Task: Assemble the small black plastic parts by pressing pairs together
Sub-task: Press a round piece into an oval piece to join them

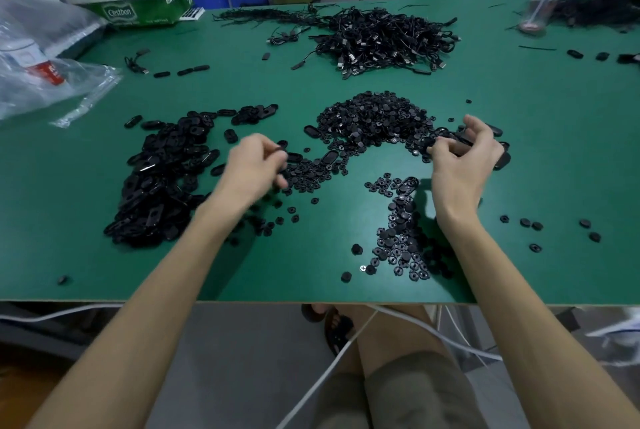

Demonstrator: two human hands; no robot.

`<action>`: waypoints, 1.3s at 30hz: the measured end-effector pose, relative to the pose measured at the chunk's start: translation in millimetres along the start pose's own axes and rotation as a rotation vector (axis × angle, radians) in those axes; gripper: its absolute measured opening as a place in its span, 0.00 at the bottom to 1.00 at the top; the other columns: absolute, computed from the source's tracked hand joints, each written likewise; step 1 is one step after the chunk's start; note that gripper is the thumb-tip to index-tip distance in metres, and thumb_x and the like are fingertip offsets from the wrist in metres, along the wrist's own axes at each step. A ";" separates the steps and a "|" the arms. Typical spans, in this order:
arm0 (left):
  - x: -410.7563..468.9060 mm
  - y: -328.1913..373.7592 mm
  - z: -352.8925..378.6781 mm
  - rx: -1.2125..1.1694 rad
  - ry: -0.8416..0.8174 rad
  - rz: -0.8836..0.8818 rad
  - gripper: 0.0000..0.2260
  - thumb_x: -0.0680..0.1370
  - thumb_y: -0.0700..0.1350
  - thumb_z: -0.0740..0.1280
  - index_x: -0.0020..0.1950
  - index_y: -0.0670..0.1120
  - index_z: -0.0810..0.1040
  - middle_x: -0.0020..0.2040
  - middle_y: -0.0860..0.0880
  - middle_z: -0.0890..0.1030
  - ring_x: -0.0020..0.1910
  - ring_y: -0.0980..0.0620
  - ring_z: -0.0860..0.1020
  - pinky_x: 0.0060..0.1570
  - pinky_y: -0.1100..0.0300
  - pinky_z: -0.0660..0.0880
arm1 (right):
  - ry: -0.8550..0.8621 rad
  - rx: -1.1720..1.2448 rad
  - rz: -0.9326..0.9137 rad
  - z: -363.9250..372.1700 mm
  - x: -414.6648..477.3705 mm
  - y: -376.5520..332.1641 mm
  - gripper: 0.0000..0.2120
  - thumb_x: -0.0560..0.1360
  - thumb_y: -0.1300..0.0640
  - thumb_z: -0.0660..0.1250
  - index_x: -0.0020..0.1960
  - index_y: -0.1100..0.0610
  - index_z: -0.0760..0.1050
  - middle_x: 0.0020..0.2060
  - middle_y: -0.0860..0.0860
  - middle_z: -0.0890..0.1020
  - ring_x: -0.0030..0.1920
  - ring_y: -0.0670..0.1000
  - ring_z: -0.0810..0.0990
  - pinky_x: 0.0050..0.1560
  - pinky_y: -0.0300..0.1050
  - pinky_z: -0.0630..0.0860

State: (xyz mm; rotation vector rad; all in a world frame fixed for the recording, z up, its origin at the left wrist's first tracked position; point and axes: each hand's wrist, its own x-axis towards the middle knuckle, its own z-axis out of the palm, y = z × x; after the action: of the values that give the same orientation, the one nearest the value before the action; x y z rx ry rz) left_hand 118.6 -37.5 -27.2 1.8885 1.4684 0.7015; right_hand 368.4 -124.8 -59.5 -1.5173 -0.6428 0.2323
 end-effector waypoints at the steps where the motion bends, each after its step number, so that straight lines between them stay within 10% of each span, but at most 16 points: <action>1: -2.0 4.5 10.4 -0.062 -0.037 0.035 0.05 0.84 0.39 0.65 0.59 0.44 0.76 0.49 0.47 0.82 0.36 0.54 0.84 0.33 0.63 0.79 | 0.001 -0.009 -0.024 0.0 -0.6 -0.4 0.19 0.80 0.64 0.64 0.70 0.56 0.70 0.62 0.54 0.68 0.53 0.45 0.80 0.57 0.38 0.78; 10: -7.3 31.2 76.6 -0.454 -0.017 0.147 0.07 0.82 0.38 0.69 0.59 0.39 0.80 0.42 0.43 0.85 0.34 0.57 0.82 0.32 0.63 0.74 | -0.595 -0.508 -0.277 7.2 -4.7 10.8 0.12 0.70 0.46 0.80 0.50 0.51 0.85 0.46 0.49 0.80 0.55 0.53 0.73 0.49 0.45 0.65; 25: -7.4 24.4 102.1 -0.606 -0.021 0.143 0.10 0.82 0.36 0.67 0.63 0.41 0.82 0.43 0.43 0.86 0.32 0.56 0.79 0.36 0.63 0.77 | -0.541 -0.419 -0.236 9.8 -3.7 12.1 0.07 0.75 0.53 0.77 0.42 0.55 0.82 0.39 0.51 0.83 0.47 0.56 0.78 0.50 0.54 0.76; 32: -7.1 22.6 105.3 -0.569 -0.060 0.168 0.14 0.81 0.34 0.68 0.67 0.40 0.80 0.43 0.44 0.87 0.42 0.41 0.84 0.41 0.60 0.79 | -0.466 -0.159 -0.192 5.4 -5.6 8.2 0.03 0.77 0.55 0.74 0.47 0.53 0.81 0.38 0.47 0.83 0.39 0.45 0.78 0.44 0.38 0.75; 39: -6.3 21.0 106.0 -0.586 -0.083 0.192 0.12 0.81 0.34 0.69 0.64 0.41 0.82 0.43 0.44 0.86 0.40 0.50 0.84 0.41 0.61 0.79 | -0.570 0.184 0.003 5.3 -4.4 6.1 0.04 0.76 0.61 0.76 0.49 0.55 0.83 0.38 0.48 0.85 0.39 0.45 0.83 0.38 0.35 0.75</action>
State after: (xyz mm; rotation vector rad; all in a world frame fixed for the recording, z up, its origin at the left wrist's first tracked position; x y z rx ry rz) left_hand 208.7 -64.1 -80.8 1.5788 0.9010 1.0020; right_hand 363.5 -122.2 -66.8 -1.2727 -1.0364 0.7229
